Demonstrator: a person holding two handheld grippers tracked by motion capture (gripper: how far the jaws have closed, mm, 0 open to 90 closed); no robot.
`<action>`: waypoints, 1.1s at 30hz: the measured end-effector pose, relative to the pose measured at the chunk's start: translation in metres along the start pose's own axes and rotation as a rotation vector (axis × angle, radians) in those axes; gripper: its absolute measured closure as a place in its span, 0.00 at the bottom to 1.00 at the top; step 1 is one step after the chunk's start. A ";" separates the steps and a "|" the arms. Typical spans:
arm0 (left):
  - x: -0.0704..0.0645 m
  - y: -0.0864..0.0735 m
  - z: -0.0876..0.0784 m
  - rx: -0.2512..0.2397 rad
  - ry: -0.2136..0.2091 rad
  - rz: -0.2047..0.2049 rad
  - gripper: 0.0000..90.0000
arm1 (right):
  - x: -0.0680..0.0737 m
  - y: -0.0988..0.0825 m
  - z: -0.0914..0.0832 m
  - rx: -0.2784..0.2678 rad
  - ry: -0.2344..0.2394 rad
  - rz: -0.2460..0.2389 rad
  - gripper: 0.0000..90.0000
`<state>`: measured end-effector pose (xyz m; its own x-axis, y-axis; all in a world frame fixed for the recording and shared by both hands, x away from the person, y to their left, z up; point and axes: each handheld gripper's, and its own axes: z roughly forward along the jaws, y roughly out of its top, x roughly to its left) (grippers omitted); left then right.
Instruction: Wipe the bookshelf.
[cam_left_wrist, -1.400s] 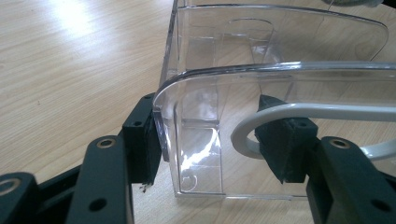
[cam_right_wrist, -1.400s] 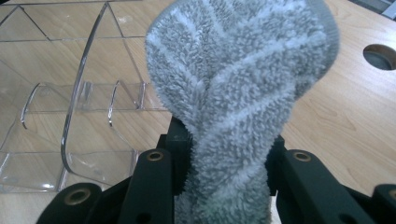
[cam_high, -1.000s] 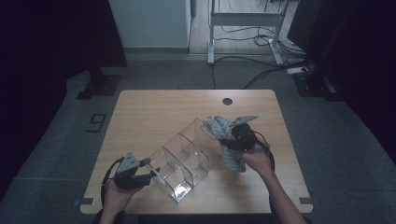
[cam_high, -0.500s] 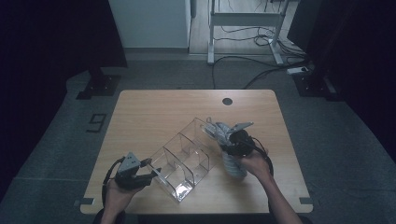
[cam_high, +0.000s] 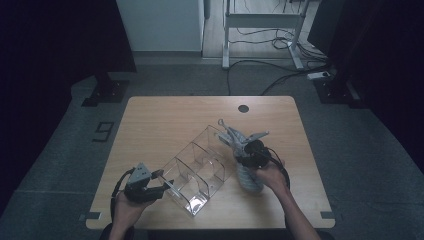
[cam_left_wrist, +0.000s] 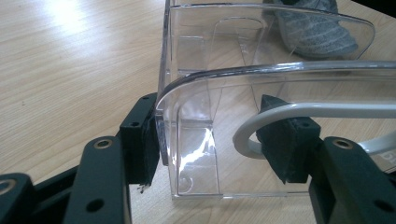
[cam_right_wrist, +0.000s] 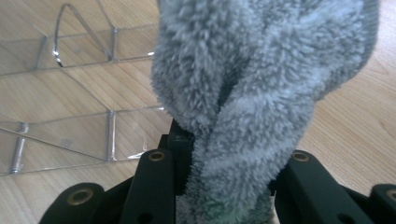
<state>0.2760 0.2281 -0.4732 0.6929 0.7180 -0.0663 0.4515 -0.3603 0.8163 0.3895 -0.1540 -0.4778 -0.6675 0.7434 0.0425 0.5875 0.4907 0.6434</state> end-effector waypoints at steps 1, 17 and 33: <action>0.000 0.000 0.000 -0.001 0.001 0.000 0.47 | 0.000 -0.001 0.002 0.006 -0.003 -0.001 0.75; 0.000 0.000 0.001 -0.005 -0.002 -0.003 0.46 | -0.002 -0.017 0.032 0.085 -0.010 -0.005 0.75; 0.001 -0.003 0.001 -0.026 -0.006 0.008 0.45 | -0.001 -0.023 0.035 0.097 -0.005 -0.014 0.74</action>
<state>0.2762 0.2289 -0.4760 0.6997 0.7117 -0.0632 0.4314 -0.3503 0.8314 0.3927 -0.1506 -0.5191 -0.6737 0.7383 0.0301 0.6198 0.5424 0.5671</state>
